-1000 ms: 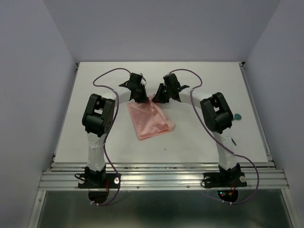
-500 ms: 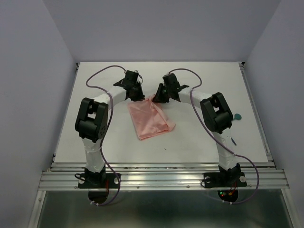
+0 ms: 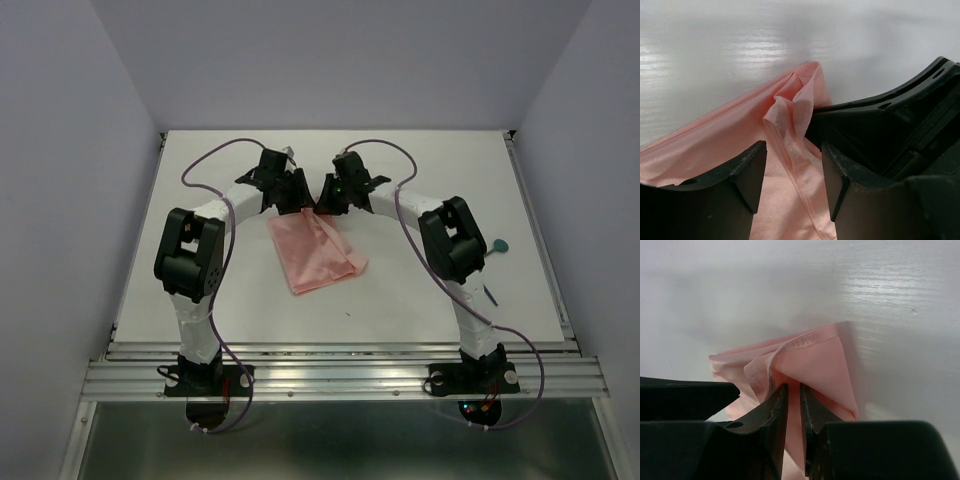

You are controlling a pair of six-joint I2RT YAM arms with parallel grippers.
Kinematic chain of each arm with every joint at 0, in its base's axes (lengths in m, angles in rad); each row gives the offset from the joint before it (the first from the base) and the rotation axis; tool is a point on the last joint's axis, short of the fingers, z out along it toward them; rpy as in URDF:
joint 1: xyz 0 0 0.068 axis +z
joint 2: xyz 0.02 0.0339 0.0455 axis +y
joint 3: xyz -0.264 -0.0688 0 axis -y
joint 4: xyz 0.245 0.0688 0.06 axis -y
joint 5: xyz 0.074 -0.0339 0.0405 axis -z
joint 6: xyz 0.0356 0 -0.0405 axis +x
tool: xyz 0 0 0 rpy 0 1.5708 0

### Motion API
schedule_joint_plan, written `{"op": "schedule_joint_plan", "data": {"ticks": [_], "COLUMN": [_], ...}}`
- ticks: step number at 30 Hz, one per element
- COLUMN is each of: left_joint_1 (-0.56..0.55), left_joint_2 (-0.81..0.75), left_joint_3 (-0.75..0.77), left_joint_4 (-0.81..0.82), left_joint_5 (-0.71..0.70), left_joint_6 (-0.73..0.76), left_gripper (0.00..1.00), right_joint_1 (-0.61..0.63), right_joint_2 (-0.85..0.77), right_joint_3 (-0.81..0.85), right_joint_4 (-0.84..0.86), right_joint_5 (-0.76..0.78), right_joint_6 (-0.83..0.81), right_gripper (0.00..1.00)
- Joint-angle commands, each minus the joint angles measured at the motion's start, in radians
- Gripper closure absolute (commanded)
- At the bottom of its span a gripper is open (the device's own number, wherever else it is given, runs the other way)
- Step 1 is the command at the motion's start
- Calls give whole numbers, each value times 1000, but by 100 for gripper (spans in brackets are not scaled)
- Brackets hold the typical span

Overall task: Fold the napkin into a case and place the utensils inside
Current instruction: Fold the lower triangle-folded napkin at the center of the board.

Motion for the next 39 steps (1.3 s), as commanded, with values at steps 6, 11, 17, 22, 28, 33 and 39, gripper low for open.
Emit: {"op": "schedule_joint_plan", "data": {"ticks": [6,11,17,22,28,33,39], "left_joint_1": [19,22,22,21,22,22,24], "left_joint_2": [-7,13,42,65,73,84,97], "left_joint_3": [-21,-21,0,9,8,29,52], "left_joint_4": [49,84,69,55,76,79,85], "left_joint_5": [55,87,66,36,26,29,62], "left_joint_6": [12,-4,-11,-6,-24,-26,-23], "left_gripper": [41,40,39,42,64,97,100], "right_joint_1": [16,16,16,16,16,16,25], "right_joint_2": [10,4,4,5,2,-19,-107], "right_joint_3": [63,58,58,63,58,35,-63], "right_joint_4": [-7,-7,-7,-7,-9,-7,-7], "right_joint_5": [1,3,4,3,3,7,19], "right_joint_6": [-12,-14,-12,-9,-11,-21,-66], "right_gripper": [79,79,79,79,79,78,69]}}
